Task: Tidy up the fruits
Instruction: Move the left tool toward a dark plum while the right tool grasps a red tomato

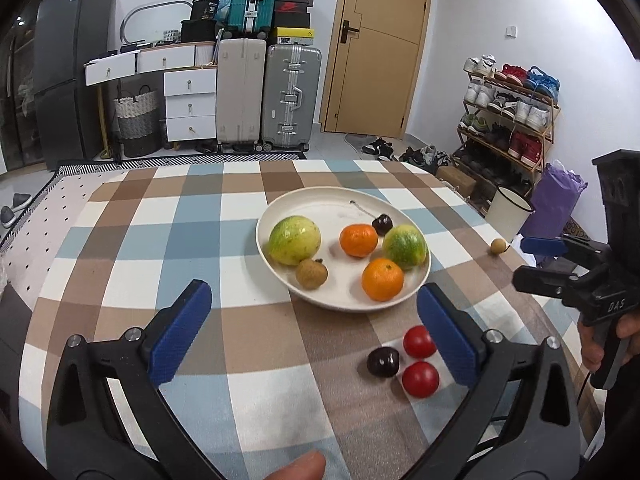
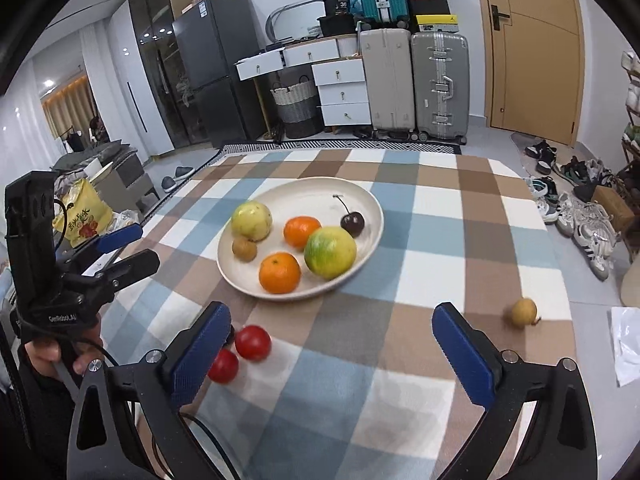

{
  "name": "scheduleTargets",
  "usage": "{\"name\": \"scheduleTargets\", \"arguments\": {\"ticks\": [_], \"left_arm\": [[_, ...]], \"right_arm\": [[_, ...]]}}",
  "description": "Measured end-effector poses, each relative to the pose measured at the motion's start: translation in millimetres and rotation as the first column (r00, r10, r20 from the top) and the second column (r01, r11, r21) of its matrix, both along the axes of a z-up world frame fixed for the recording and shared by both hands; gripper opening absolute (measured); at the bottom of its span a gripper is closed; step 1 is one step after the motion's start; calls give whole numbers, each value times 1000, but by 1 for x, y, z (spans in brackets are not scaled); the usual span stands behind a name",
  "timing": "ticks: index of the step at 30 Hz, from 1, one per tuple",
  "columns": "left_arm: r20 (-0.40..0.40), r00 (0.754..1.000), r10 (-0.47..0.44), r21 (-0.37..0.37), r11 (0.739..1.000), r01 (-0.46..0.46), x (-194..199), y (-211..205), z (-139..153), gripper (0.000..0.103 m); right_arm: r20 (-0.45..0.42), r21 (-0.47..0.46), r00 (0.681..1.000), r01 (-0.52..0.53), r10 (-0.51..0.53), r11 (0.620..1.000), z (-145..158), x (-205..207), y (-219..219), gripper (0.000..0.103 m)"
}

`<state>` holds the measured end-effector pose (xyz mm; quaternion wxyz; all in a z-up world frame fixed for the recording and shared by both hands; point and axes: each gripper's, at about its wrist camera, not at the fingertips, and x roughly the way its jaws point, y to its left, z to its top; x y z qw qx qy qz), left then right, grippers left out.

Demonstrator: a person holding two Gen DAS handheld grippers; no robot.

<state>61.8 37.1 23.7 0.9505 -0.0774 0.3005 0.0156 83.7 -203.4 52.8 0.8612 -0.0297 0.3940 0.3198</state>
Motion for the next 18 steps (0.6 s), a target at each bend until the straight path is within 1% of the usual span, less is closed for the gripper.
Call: {"name": "scheduleTargets", "arguments": {"ticks": [7, 11, 18], "left_arm": [[-53, 998, -18, 10, 1000, 19, -8, -6, -22, 102], [-79, 997, -27, 16, 999, 28, -6, -10, -30, 102], [-99, 994, -42, 31, 999, 45, -5, -20, -39, 102]], "right_arm": [[-28, -30, 999, 21, -22, 999, -11, -14, -11, 102], [-41, -41, 999, 17, -19, 999, -18, -16, -6, 102], [-54, -70, 998, 6, -10, 998, -30, -18, 9, 103]]}}
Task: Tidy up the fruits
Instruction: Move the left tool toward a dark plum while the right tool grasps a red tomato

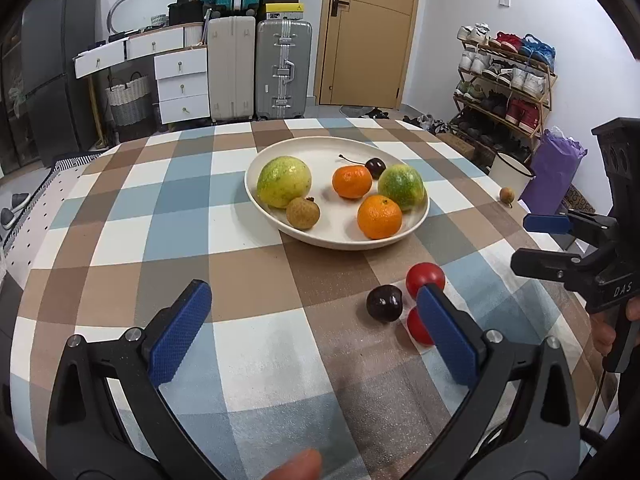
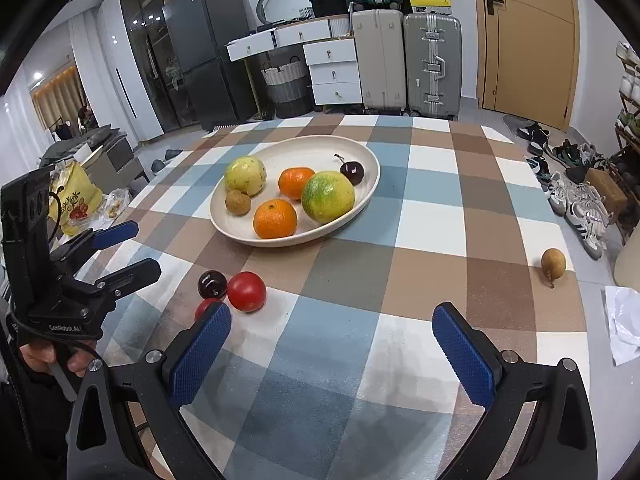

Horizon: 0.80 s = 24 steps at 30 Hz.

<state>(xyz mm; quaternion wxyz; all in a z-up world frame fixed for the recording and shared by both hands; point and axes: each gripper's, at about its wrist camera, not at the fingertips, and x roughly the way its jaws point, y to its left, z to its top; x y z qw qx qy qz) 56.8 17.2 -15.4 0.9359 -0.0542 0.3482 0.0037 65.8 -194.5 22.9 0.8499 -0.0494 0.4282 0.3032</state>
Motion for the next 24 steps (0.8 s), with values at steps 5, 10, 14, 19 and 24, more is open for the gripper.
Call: {"name": "scheduleTargets", "arguments": {"ticks": [5, 10, 14, 19, 24], "left_arm": [[-22, 1000, -17, 18, 1000, 17, 4, -3, -6, 102], [-41, 999, -5, 11, 1000, 5, 5, 3, -11, 102], [-69, 998, 3, -14, 1000, -4, 8, 9, -16, 102], [-73, 997, 18, -16, 1000, -19, 4, 17, -17, 102], [-92, 996, 12, -26, 1000, -14, 9, 16, -20, 102]], "right_arm": [[-9, -56, 1000, -22, 21, 998, -13, -1, 17, 102], [-8, -91, 999, -53, 53, 994, -20, -3, 31, 102], [-2, -118, 998, -69, 69, 991, -25, -1, 39, 102], [-7, -119, 997, -79, 79, 990, -29, -1, 43, 102], [-7, -119, 996, -91, 91, 989, -32, 3, 50, 101]]}}
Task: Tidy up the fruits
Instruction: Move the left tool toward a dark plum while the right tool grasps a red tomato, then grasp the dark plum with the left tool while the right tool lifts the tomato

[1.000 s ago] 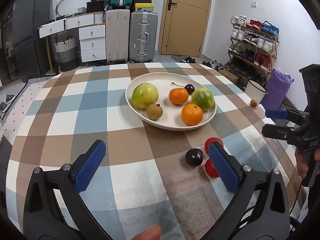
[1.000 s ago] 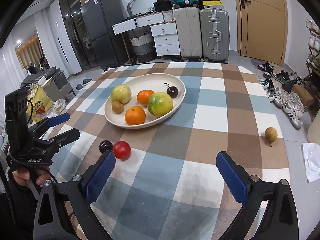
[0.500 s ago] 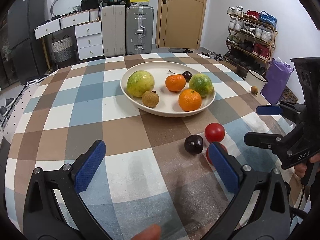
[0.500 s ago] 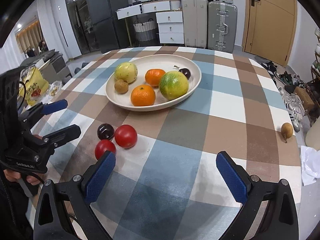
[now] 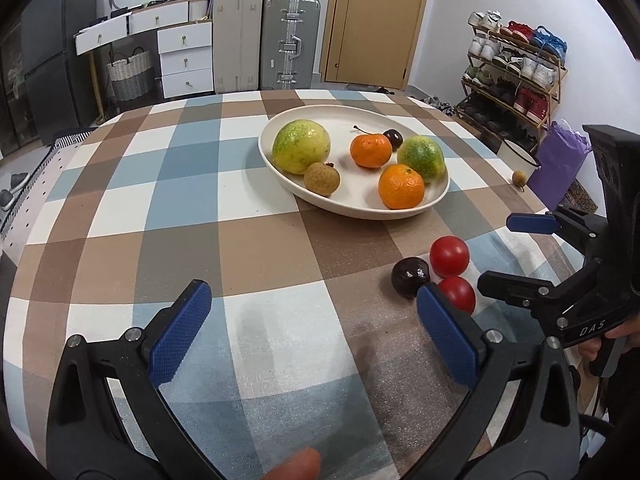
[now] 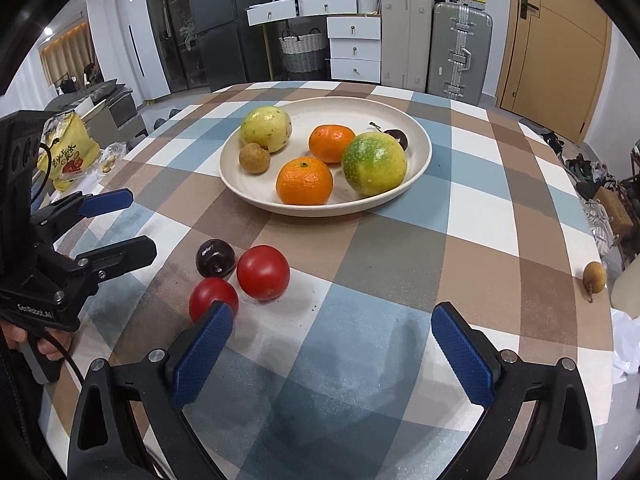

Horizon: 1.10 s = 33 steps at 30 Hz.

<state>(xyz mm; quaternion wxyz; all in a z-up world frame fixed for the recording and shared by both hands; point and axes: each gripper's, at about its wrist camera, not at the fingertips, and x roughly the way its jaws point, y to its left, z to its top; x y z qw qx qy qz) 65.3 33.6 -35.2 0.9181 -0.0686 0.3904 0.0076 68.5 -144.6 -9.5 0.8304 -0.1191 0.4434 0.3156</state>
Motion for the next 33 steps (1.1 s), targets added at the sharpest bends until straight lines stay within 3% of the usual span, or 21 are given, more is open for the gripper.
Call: {"name": "scheduleTargets", "arguments": {"ticks": [5, 14, 18, 24, 28, 33], "left_arm": [[-16, 1000, -22, 26, 999, 23, 5, -9, -3, 102], [-51, 998, -46, 11, 999, 46, 19, -15, -8, 102], [-72, 995, -66, -30, 997, 64, 23, -13, -12, 92], [-87, 991, -100, -77, 993, 93, 29, -13, -16, 77], [-81, 990, -117, -79, 991, 110, 30, -17, -14, 73], [-79, 989, -122, -87, 990, 115, 31, -18, -12, 71]], "right_arm": [[-12, 1, 1000, -19, 19, 1000, -3, 5, 9, 88], [-48, 52, 995, -81, 84, 995, -3, 10, 22, 72], [-111, 121, 988, -97, 111, 988, -6, 17, 23, 59], [-122, 154, 983, -121, 140, 981, -6, 15, 24, 45], [-119, 159, 979, -147, 167, 976, -4, 10, 26, 33], [-97, 154, 982, -145, 161, 977, -2, 7, 23, 32]]}}
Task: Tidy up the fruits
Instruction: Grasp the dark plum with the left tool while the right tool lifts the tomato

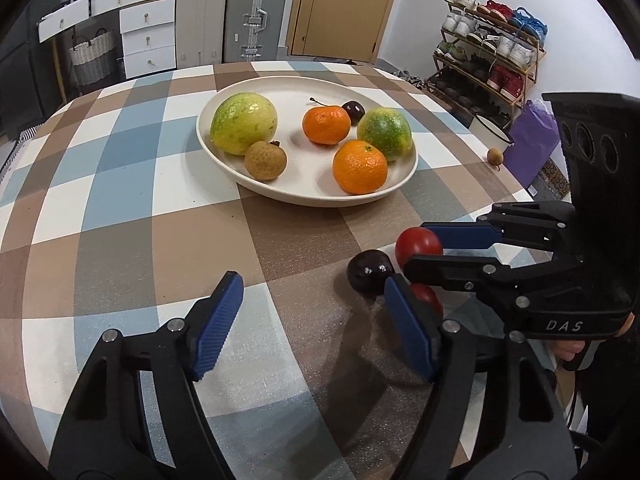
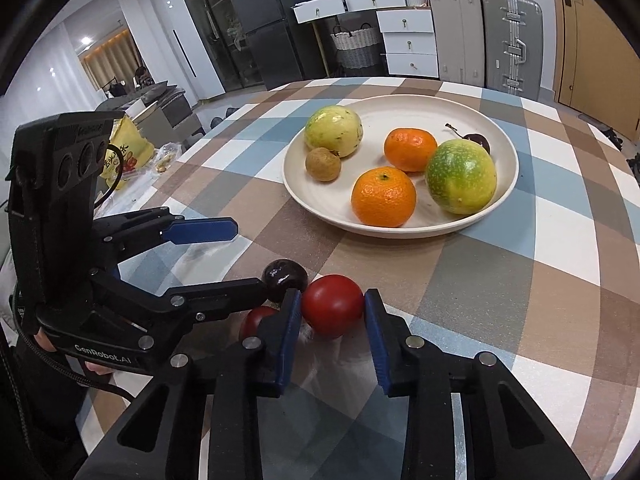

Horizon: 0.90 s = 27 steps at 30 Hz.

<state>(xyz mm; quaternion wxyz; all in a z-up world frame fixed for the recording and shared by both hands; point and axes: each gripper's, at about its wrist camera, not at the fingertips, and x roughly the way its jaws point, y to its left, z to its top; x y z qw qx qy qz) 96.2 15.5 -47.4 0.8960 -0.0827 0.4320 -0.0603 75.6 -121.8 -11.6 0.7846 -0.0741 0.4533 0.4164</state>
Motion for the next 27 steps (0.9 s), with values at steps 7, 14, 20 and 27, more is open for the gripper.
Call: {"name": "scheduleTargets", "arguments": {"ticks": [7, 14, 20, 27], "left_arm": [[-1, 1000, -12, -13, 1000, 12, 4, -4, 0, 71], [0, 1000, -20, -19, 1000, 20, 9, -8, 1, 70], [2, 1000, -5, -35, 999, 5, 11, -2, 3, 69], [-11, 998, -63, -58, 996, 63, 20, -17, 2, 50]], "right_arm": [[27, 6, 999, 31, -31, 999, 5, -2, -10, 32], [32, 25, 996, 83, -84, 996, 8, -1, -32, 32], [26, 38, 992, 123, -124, 992, 9, 3, -48, 32], [30, 38, 991, 128, -129, 991, 11, 0, -51, 32]]}}
